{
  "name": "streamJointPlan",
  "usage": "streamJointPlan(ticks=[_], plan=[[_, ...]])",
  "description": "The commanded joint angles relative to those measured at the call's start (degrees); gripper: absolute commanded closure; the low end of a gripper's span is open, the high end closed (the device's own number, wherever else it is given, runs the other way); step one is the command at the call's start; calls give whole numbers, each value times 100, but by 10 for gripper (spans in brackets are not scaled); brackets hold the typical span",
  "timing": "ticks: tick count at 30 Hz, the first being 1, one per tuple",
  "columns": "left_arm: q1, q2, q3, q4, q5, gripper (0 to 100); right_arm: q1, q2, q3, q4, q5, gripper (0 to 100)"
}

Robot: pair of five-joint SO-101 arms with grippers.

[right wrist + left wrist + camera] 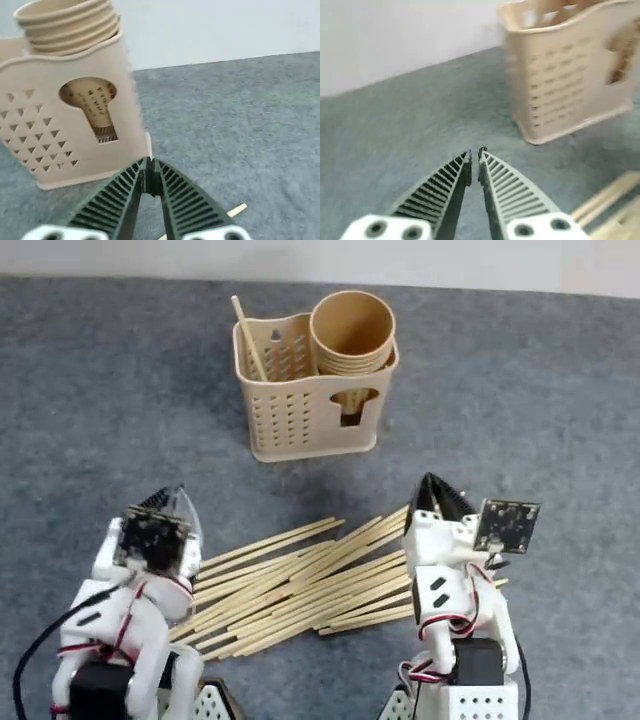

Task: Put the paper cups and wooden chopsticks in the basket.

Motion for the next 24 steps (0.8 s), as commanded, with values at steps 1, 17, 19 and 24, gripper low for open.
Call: streamJointPlan(ticks=[1, 17, 19, 24], plan=[[602, 233, -629, 404, -255, 947, 198, -119, -57, 40, -123, 994], [1429, 4470, -1877, 580, -1213, 943, 198, -119, -66, 40, -97, 994], [1429, 4857, -1886, 571, -1345, 918, 180, -119, -66, 40, -88, 994], [1429, 5684, -1895, 536, -1354, 851, 171, -119, -57, 40, -88, 994]])
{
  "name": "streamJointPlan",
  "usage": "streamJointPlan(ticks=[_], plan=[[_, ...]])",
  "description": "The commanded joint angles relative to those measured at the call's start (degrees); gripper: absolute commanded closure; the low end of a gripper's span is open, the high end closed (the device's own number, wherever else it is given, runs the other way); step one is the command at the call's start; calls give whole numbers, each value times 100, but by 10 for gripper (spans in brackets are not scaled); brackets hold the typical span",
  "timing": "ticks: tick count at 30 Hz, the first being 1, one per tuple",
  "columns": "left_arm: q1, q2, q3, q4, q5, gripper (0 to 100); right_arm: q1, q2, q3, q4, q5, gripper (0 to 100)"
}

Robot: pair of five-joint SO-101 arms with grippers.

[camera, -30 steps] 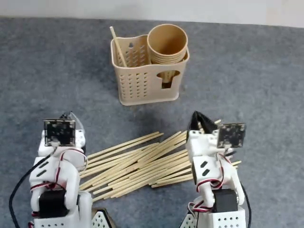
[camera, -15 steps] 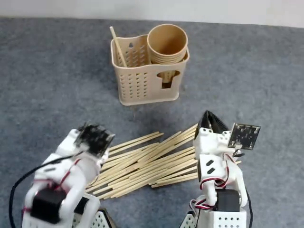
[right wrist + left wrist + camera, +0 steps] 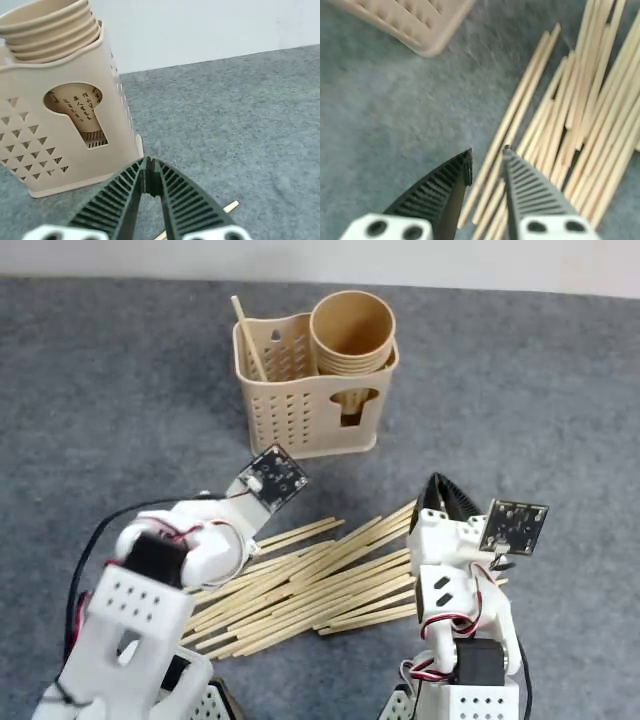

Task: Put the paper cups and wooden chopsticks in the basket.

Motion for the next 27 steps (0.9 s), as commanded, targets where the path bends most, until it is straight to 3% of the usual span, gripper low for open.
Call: streamJointPlan(ticks=[1, 6, 11, 27], plan=[[163, 541, -303, -35, -62, 850, 40, -119, -57, 40, -18, 994], [611, 1305, -303, -35, -18, 853, 40, -119, -57, 40, -18, 994], [927, 2123, -295, -527, 563, 854, 31, -119, -48, 40, -18, 994], [954, 3582, -321, -1187, 563, 923, 31, -119, -48, 31, -18, 994]])
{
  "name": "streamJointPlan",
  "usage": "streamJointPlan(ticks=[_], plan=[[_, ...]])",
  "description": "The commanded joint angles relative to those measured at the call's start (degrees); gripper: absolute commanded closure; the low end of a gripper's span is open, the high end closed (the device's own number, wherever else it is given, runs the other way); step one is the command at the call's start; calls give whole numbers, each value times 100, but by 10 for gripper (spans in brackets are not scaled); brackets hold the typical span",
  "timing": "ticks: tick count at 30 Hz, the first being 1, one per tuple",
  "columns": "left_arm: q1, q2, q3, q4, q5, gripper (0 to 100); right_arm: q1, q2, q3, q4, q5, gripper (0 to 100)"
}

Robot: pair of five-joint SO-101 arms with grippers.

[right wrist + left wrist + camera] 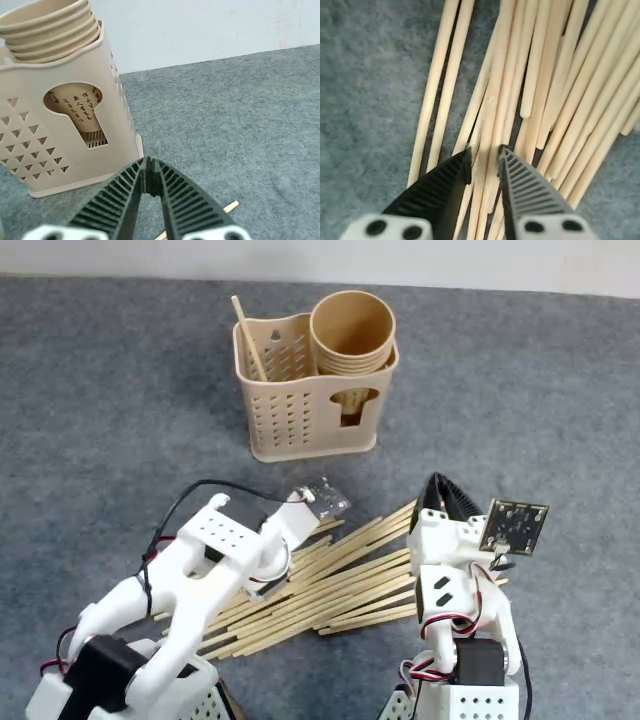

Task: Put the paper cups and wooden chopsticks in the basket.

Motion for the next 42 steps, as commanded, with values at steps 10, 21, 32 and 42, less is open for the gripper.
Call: streamJointPlan(ticks=[10, 21, 32, 42], plan=[[84, 286, -312, -193, 53, 977, 31, -119, -48, 31, -18, 994], [75, 268, -840, 308, 70, 993, 31, -119, -22, -145, -18, 994], [40, 312, -796, 299, 70, 928, 31, -119, -13, -268, -9, 994], [31, 321, -796, 308, 70, 938, 31, -119, -13, -268, -9, 994]])
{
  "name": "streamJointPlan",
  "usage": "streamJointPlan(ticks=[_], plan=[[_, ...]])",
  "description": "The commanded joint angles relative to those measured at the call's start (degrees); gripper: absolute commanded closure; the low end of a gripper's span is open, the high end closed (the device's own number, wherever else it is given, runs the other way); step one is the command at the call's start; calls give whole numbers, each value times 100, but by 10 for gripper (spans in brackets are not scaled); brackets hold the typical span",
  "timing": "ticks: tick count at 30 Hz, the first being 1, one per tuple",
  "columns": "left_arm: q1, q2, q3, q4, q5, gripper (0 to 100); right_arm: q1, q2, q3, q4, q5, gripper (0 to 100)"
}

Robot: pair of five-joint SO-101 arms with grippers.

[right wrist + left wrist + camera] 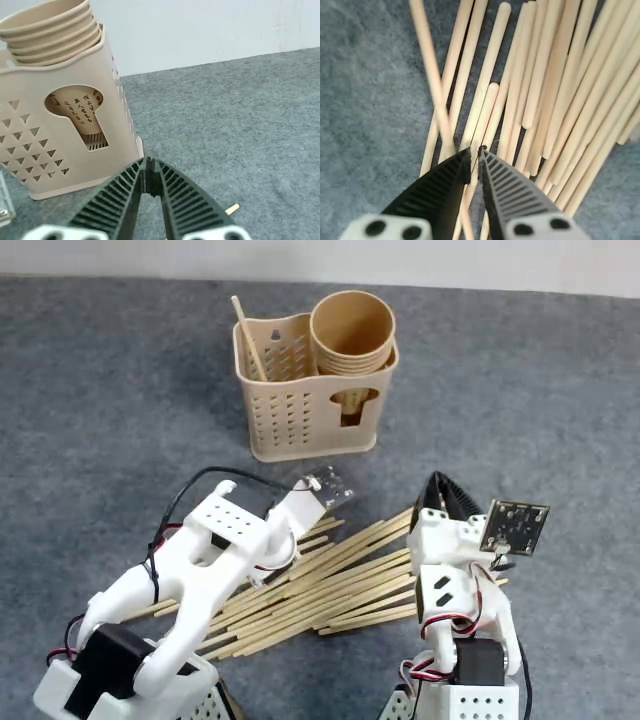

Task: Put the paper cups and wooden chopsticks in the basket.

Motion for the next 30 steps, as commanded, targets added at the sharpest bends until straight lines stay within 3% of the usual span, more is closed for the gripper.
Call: streamJointPlan(ticks=[1, 9, 26, 30], plan=[[40, 22, -207, 53, 70, 925, 31, -119, -13, -215, -9, 994], [-866, 31, -426, 18, 220, 869, 31, -119, -13, -215, -9, 994], [-505, 75, 40, -264, 220, 906, 31, -119, -13, -215, -9, 994], [-497, 673, -207, -229, 220, 916, 31, -119, -13, -215, -9, 994]])
